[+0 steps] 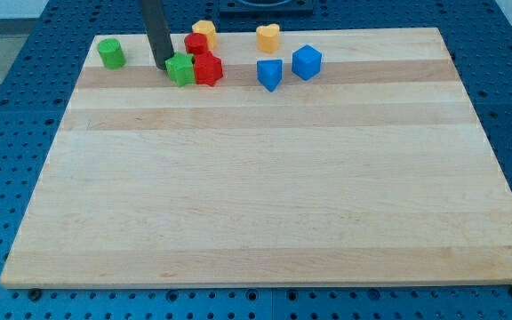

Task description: Move the green circle left to the green star

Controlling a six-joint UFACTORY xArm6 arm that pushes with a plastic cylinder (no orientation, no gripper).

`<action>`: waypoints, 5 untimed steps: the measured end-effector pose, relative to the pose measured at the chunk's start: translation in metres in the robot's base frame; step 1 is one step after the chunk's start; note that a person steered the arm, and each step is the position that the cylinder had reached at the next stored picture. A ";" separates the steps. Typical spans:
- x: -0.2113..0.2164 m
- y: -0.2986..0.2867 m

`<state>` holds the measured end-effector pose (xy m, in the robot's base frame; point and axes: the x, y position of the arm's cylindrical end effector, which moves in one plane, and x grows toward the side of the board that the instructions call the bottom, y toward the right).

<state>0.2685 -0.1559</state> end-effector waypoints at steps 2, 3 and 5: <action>-0.001 -0.011; 0.027 -0.037; 0.023 -0.149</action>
<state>0.2913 -0.3049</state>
